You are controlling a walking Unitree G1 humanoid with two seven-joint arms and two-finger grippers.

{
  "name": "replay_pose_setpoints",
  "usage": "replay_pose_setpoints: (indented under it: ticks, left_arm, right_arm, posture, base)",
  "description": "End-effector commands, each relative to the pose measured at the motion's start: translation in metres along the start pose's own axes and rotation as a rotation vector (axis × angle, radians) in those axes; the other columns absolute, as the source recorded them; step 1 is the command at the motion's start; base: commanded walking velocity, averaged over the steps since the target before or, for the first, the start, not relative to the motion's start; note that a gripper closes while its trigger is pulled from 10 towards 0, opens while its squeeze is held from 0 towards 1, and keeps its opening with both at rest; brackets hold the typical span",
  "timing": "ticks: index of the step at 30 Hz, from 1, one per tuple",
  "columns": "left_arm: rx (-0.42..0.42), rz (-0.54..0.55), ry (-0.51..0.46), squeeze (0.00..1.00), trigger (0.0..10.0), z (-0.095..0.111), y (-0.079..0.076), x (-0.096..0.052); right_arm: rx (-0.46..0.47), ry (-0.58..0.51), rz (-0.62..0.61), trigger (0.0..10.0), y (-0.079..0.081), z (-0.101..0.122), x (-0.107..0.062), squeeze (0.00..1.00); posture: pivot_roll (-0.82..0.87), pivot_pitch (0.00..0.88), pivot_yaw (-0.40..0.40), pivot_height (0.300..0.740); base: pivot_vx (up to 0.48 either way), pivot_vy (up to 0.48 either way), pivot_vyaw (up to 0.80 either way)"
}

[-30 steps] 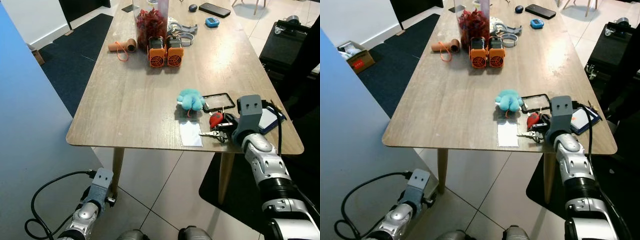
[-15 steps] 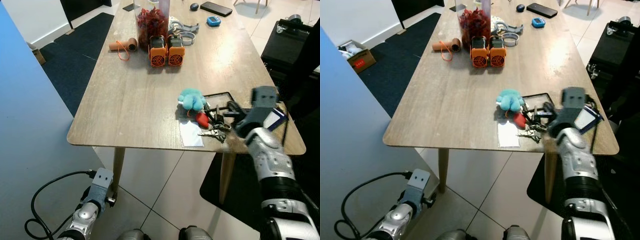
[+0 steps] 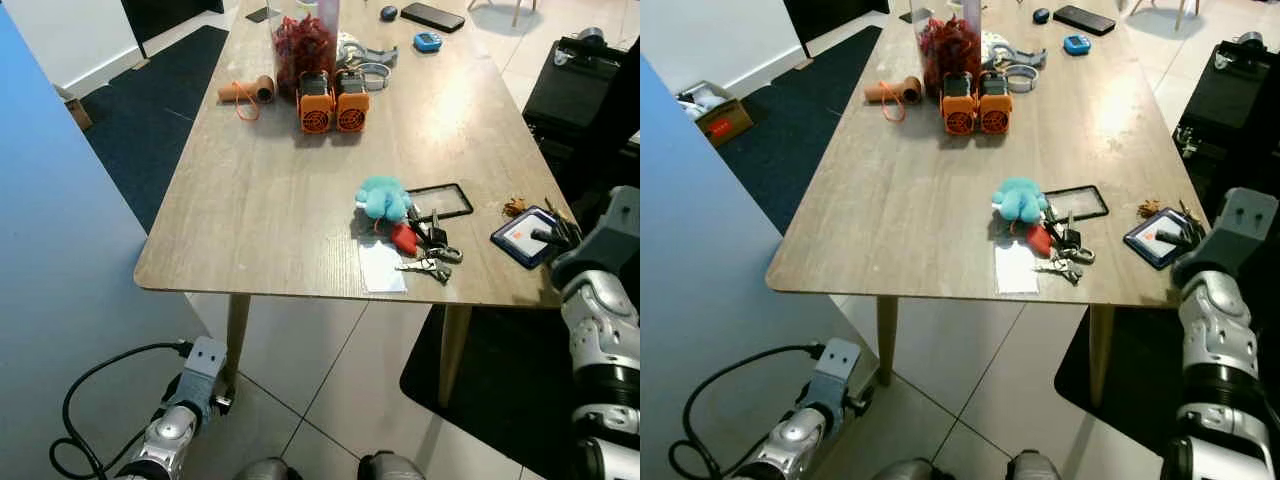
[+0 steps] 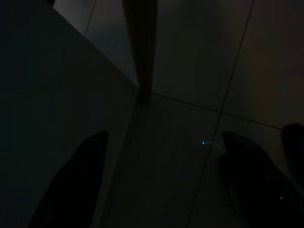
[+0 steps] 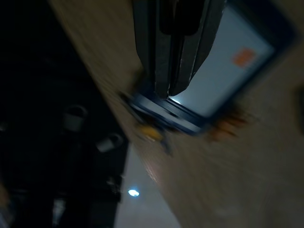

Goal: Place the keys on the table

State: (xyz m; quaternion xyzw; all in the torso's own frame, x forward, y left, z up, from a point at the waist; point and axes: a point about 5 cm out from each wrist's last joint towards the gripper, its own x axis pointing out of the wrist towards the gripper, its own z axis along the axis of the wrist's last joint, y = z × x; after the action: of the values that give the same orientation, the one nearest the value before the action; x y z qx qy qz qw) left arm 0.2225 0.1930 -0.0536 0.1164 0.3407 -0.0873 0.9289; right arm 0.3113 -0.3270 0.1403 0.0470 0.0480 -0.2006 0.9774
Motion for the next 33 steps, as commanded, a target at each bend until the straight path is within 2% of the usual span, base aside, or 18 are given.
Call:
replay_pose_setpoints:
  ticks: [1, 2, 6, 11, 15, 16, 21, 22, 23, 26, 27, 29, 31, 33]
  left_arm:
    - [0.009, 0.002, 0.031, 0.0, 10.0, -0.008, 0.004, -0.003]
    - [0.01, 0.001, 0.031, 0.0, 10.0, -0.008, 0.004, -0.003]
    - [0.011, 0.001, 0.03, 0.0, 10.0, -0.007, 0.003, -0.003]
    - [0.011, 0.005, 0.03, 0.0, 10.0, -0.007, 0.004, -0.002]
    - [0.01, 0.009, 0.033, 0.0, 10.0, -0.007, 0.004, -0.002]
    - [0.01, 0.009, 0.033, 0.0, 10.0, -0.007, 0.004, -0.002]
    - [0.01, 0.01, 0.034, 0.0, 10.0, -0.008, 0.004, -0.003]
    - [0.01, 0.01, 0.034, 0.0, 10.0, -0.008, 0.004, -0.003]
    - [0.009, 0.01, 0.034, 0.0, 10.0, -0.008, 0.004, -0.003]
    - [0.009, 0.009, 0.034, 0.0, 10.0, -0.008, 0.004, -0.003]
    - [0.008, 0.01, 0.034, 0.0, 10.0, -0.007, 0.004, -0.002]
    - [0.007, 0.01, 0.034, 0.0, 10.0, -0.007, 0.004, -0.002]
    - [0.005, 0.011, 0.034, 0.0, 10.0, -0.007, 0.004, -0.002]
    - [0.004, 0.011, 0.034, 0.0, 10.0, -0.007, 0.004, -0.002]
  right_arm:
    - [-0.024, 0.056, -0.006, 0.5, -0.002, -0.013, -0.003, 0.0]
    - [-0.032, 0.063, 0.006, 0.0, 0.001, -0.015, -0.003, 0.0]
    - [-0.049, 0.07, 0.032, 0.0, 0.009, -0.017, -0.003, 0.0]
    - [-0.099, 0.078, 0.111, 0.0, 0.03, -0.018, -0.001, 0.0]
    - [-0.111, 0.065, 0.184, 0.4, 0.05, -0.014, -0.001, 0.0]
    - [-0.111, 0.065, 0.184, 0.4, 0.05, -0.014, -0.001, 0.0]
    - [-0.097, 0.039, 0.299, 0.6, 0.079, -0.008, -0.005, 0.0]
    - [-0.097, 0.039, 0.299, 0.6, 0.079, -0.008, -0.005, 0.0]
    - [-0.085, 0.023, 0.34, 0.9, 0.091, -0.006, -0.008, 0.0]
    - [-0.066, 0.009, 0.357, 1.1, 0.095, -0.004, -0.009, 0.0]
    - [-0.037, -0.027, 0.356, 1.3, 0.098, 0.001, -0.009, 0.0]
    - [-0.01, -0.058, 0.33, 1.4, 0.095, 0.006, -0.007, 0.0]
    - [0.025, -0.1, 0.244, 0.9, 0.08, 0.013, -0.002, 0.0]
    - [0.032, -0.107, 0.215, 0.9, 0.074, 0.014, 0.0, 0.0]
  posture:
    - [0.03, 0.138, 0.057, 0.74]
    - [0.03, 0.138, 0.057, 0.74]
    - [0.03, 0.14, 0.057, 0.74]
    - [0.03, 0.143, 0.057, 0.74]
    - [0.03, 0.146, 0.056, 0.74]
    - [0.03, 0.146, 0.056, 0.74]
    - [0.03, 0.149, 0.055, 0.74]
    - [0.03, 0.149, 0.055, 0.74]
    - [0.03, 0.149, 0.054, 0.74]
    - [0.03, 0.149, 0.054, 0.74]
    - [0.03, 0.15, 0.053, 0.74]
    - [0.03, 0.149, 0.052, 0.74]
    - [0.03, 0.146, 0.05, 0.74]
    - [0.03, 0.146, 0.05, 0.74]
  base:
    - [0.0, 0.0, 0.0]
    - [0.0, 0.0, 0.0]
    - [0.0, 0.0, 0.0]
    - [0.0, 0.0, 0.0]
    - [0.0, 0.0, 0.0]
    - [0.0, 0.0, 0.0]
    - [0.0, 0.0, 0.0]
    - [0.0, 0.0, 0.0]
    - [0.0, 0.0, 0.0]
    - [0.0, 0.0, 0.0]
    - [0.0, 0.0, 0.0]
    - [0.0, 0.0, 0.0]
    - [0.0, 0.0, 0.0]
    - [0.0, 0.0, 0.0]
